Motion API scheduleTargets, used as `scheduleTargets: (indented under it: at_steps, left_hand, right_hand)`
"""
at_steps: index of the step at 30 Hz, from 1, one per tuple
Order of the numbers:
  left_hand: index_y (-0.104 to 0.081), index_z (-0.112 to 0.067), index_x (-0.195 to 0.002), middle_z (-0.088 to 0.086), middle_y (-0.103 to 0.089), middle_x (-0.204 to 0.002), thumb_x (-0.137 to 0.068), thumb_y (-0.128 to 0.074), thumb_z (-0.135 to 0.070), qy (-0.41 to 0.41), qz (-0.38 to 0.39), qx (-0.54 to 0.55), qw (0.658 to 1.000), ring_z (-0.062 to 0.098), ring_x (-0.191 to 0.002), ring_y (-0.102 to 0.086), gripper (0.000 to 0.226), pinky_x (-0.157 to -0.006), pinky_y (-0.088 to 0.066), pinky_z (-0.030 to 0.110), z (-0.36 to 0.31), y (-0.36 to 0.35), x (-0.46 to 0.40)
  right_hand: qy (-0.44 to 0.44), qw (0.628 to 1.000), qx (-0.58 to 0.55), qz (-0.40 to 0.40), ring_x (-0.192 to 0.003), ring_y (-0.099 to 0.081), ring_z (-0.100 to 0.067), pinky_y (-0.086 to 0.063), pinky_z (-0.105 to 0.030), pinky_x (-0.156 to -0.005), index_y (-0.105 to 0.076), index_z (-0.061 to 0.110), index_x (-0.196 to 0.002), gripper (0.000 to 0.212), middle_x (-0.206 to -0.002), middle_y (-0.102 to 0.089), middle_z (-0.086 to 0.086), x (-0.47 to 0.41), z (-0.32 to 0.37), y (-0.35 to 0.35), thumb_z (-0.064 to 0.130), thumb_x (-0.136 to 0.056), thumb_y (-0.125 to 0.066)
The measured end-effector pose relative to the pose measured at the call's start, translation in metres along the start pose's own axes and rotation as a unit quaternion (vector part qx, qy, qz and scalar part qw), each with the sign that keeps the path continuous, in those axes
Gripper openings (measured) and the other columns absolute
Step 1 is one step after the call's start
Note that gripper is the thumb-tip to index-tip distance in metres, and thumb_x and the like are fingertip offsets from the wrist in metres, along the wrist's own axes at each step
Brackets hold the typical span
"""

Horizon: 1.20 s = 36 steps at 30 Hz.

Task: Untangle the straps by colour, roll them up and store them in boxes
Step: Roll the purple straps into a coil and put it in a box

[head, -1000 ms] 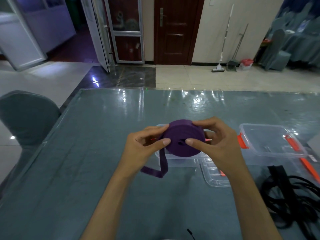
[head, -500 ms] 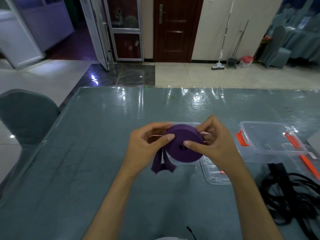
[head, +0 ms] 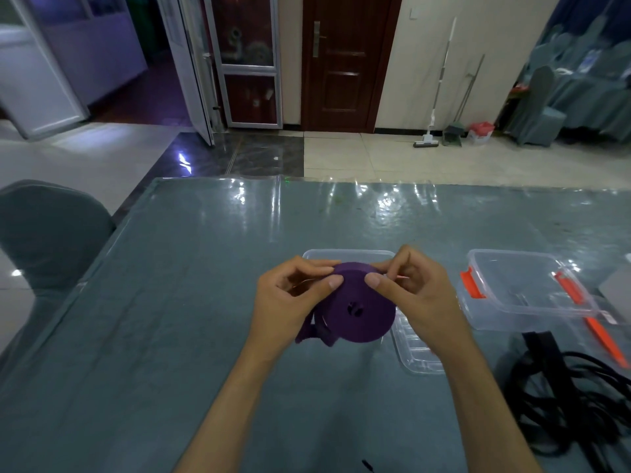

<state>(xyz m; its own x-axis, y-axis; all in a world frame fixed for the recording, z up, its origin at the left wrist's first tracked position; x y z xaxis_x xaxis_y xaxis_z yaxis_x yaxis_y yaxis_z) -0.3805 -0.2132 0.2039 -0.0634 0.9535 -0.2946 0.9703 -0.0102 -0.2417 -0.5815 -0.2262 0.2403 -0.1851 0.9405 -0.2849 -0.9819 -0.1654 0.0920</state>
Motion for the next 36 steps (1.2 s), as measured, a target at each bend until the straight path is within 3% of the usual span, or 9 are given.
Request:
scheduleTargets:
  at_steps: [4,8,12,16,23,25,27,30,36]
  left_hand:
    - [-0.079,-0.022,-0.088,0.009,-0.08,-0.109,-0.085,-0.089,-0.013,0.021,0.019,-0.017,0.999,0.025,-0.106,-0.078,0.014,-0.088,-0.062,0.028,0.008,-0.003,0.0]
    - [-0.079,-0.025,-0.091,0.008,-0.08,-0.108,-0.083,-0.089,-0.024,0.005,0.02,-0.025,0.999,0.027,-0.103,-0.078,0.013,-0.089,-0.063,0.031,0.003,-0.004,-0.003]
    - [-0.078,-0.026,-0.091,0.005,-0.081,-0.105,-0.083,-0.089,-0.021,0.008,0.021,-0.033,0.999,0.024,-0.1,-0.079,0.014,-0.086,-0.061,0.027,0.007,-0.006,-0.003]
    - [-0.079,-0.027,-0.099,0.003,-0.081,-0.106,-0.087,-0.088,-0.02,0.016,0.031,-0.064,0.997,0.022,-0.101,-0.078,0.017,-0.087,-0.061,0.026,0.017,-0.008,0.002]
    - [-0.077,-0.034,-0.111,-0.012,-0.079,-0.112,-0.086,-0.07,-0.059,0.094,0.042,-0.193,0.976,0.007,-0.109,-0.073,0.036,-0.099,-0.054,0.022,0.051,0.032,0.017]
    - [-0.078,-0.029,-0.112,-0.007,-0.08,-0.116,-0.086,-0.075,-0.052,0.156,0.088,-0.169,0.969,0.01,-0.113,-0.073,0.035,-0.1,-0.054,0.024,0.07,0.04,0.026]
    - [-0.079,-0.026,-0.114,0.0,-0.079,-0.119,-0.091,-0.083,-0.028,0.186,0.113,-0.132,0.967,0.014,-0.117,-0.073,0.024,-0.101,-0.055,0.028,0.085,0.046,0.034]
    - [-0.079,-0.022,-0.111,0.005,-0.079,-0.12,-0.088,-0.085,-0.002,0.201,0.129,-0.113,0.964,0.02,-0.116,-0.074,0.032,-0.101,-0.057,0.032,0.1,0.049,0.042]
    - [-0.08,-0.024,-0.095,0.001,-0.081,-0.1,-0.084,-0.087,-0.004,0.186,0.086,-0.097,0.974,0.012,-0.098,-0.075,0.025,-0.088,-0.058,0.024,0.108,0.045,0.041]
  right_hand:
    - [-0.021,0.999,-0.026,-0.017,-0.085,-0.081,-0.029,-0.066,-0.034,-0.066,-0.067,0.027,-0.105,0.028,-0.099,-0.082,-0.009,0.003,-0.006,0.003,0.023,-0.084,-0.085]
    - [-0.003,1.0,0.018,0.011,-0.098,-0.079,-0.021,-0.062,-0.025,-0.081,-0.076,0.033,-0.106,0.017,-0.106,-0.081,0.0,0.002,-0.007,0.001,0.026,-0.092,-0.082]
    - [-0.057,0.996,0.019,0.064,-0.089,-0.081,-0.026,-0.067,-0.039,-0.076,-0.074,0.029,-0.11,0.027,-0.101,-0.082,-0.005,0.003,-0.017,-0.001,0.026,-0.087,-0.087]
    - [-0.023,0.997,0.054,0.057,-0.098,-0.08,-0.018,-0.066,-0.032,-0.081,-0.079,0.036,-0.114,0.033,-0.108,-0.082,0.005,0.005,-0.014,0.004,0.027,-0.083,-0.086]
    - [0.007,1.0,0.0,-0.015,-0.104,-0.079,-0.019,-0.063,-0.026,-0.086,-0.081,0.035,-0.112,0.027,-0.111,-0.082,0.002,0.005,-0.013,0.027,0.025,-0.087,-0.087]
    - [0.003,0.999,-0.014,-0.043,-0.103,-0.079,-0.019,-0.063,-0.026,-0.084,-0.081,0.033,-0.112,0.028,-0.11,-0.082,0.0,0.004,-0.014,0.036,0.03,-0.086,-0.086]
    - [-0.004,0.998,-0.017,-0.059,-0.101,-0.079,-0.022,-0.064,-0.029,-0.081,-0.08,0.031,-0.114,0.027,-0.109,-0.082,-0.001,0.003,-0.018,0.041,0.027,-0.088,-0.085]
    - [-0.024,0.997,-0.023,-0.073,-0.1,-0.08,-0.024,-0.065,-0.032,-0.076,-0.079,0.03,-0.115,0.027,-0.108,-0.082,-0.003,0.003,-0.026,0.046,0.026,-0.089,-0.085]
    - [-0.035,0.996,-0.024,-0.076,-0.099,-0.08,-0.024,-0.066,-0.035,-0.074,-0.079,0.031,-0.114,0.029,-0.107,-0.082,-0.003,0.003,-0.033,0.049,0.031,-0.086,-0.085]
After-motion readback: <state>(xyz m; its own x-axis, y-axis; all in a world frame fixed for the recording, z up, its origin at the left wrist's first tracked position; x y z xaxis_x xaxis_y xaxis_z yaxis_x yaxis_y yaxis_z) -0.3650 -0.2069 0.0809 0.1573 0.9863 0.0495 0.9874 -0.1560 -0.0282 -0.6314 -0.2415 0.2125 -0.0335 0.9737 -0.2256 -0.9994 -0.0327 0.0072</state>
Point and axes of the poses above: each hand's wrist, its own x-axis away from the middle knuckle, its own y-axis out of the back of the hand, z = x × y, the point moved 7 cm from there along -x, towards the middle knuckle
